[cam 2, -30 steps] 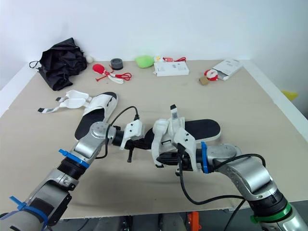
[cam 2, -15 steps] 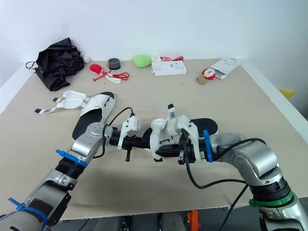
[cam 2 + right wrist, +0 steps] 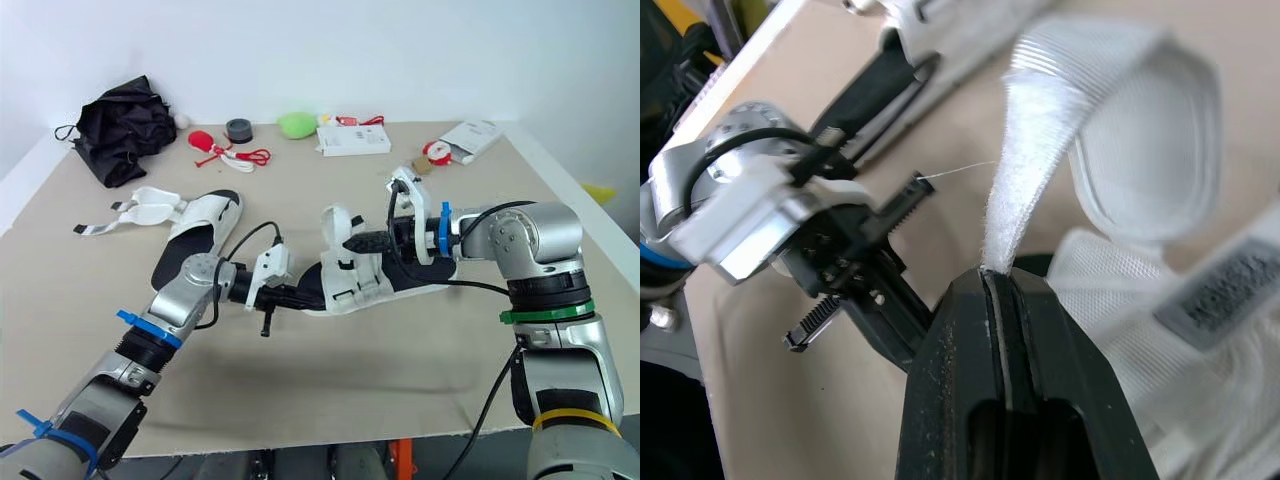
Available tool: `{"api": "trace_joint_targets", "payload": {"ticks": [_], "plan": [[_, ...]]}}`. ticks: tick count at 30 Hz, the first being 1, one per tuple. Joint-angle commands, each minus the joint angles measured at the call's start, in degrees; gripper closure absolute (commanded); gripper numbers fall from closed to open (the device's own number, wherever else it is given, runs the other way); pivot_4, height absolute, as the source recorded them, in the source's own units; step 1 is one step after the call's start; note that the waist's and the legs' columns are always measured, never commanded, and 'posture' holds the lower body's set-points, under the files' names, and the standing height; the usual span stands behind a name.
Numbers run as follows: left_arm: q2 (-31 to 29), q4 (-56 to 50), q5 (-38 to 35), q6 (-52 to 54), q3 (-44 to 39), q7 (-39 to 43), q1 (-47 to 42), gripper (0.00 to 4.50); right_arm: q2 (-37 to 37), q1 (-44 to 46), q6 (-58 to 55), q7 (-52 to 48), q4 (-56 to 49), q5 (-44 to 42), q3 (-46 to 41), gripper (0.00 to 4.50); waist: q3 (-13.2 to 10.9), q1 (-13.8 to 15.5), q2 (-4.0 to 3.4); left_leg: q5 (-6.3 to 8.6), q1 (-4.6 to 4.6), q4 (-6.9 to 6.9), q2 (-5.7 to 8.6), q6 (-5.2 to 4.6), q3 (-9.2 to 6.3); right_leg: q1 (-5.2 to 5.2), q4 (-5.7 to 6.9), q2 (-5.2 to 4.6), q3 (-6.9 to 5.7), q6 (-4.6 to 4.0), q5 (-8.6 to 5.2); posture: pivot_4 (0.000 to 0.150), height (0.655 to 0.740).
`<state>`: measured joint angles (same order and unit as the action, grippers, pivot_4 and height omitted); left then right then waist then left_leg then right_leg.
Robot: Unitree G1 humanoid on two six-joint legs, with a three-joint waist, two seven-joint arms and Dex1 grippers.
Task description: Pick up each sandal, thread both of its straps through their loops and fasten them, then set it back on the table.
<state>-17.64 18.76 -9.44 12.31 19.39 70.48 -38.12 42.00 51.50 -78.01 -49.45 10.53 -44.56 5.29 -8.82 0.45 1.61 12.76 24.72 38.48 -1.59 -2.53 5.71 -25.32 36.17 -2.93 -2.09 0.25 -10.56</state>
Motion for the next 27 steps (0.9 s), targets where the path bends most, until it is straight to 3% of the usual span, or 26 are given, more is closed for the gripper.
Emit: {"api": "trace_joint_targets", "payload": {"ticks": [1, 7, 14, 21, 27], "plan": [[-0.57, -0.86, 1.11, 0.18, 0.66, -0.48, 1.29, 4.50, -0.47, 2.44, -5.12, -1.54, -0.16, -2.07, -1.37, 4.44, 0.00, 0.00, 0.00, 0.00, 0.00, 0.00, 0.00, 0.00, 0.00, 0.00, 0.00, -0.01, 0.00, 0.00, 0.01, 0.150, 0.7400], [-0.49, -0.98, 1.46, 0.10, 0.80, -0.91, 1.46, 4.50, -3.70, 4.04, -12.03, -0.25, 0.48, -3.21, -2.58, 4.44, 0.01, -0.01, -0.01, 0.00, -0.02, 0.02, -0.02, 0.00, -0.02, 0.00, 0.01, 0.00, -0.02, 0.03, 0.02, 0.150, 0.7400], [-0.44, -1.20, 1.50, 0.18, 0.84, -1.13, 1.55, 4.50, -1.46, 0.30, -7.65, -1.35, -1.34, 0.63, 1.65, 4.44, 0.01, -0.01, -0.01, 0.00, 0.01, 0.02, 0.01, 0.00, -0.02, 0.00, -0.01, -0.01, -0.03, 0.05, 0.02, 0.150, 0.7400], [-0.44, -1.52, 1.37, 0.42, 1.12, -1.18, 1.86, 4.50, -2.63, 6.71, -7.27, -2.76, 7.75, 1.71, -1.02, 4.44, 0.01, -0.02, -0.02, -0.01, -0.01, 0.06, -0.01, -0.01, -0.01, 0.00, 0.00, 0.03, -0.02, 0.11, 0.04, 0.150, 0.7400], [-0.62, -1.86, 1.26, 0.69, 0.96, -1.34, 2.26, 4.50, -3.04, 3.73, -6.46, -2.23, 7.34, 3.59, 1.45, 4.44, 0.01, -0.02, -0.02, 0.00, 0.01, 0.03, -0.01, 0.00, -0.02, 0.00, 0.00, 0.02, -0.01, 0.04, 0.03, 0.150, 0.7400]]}}
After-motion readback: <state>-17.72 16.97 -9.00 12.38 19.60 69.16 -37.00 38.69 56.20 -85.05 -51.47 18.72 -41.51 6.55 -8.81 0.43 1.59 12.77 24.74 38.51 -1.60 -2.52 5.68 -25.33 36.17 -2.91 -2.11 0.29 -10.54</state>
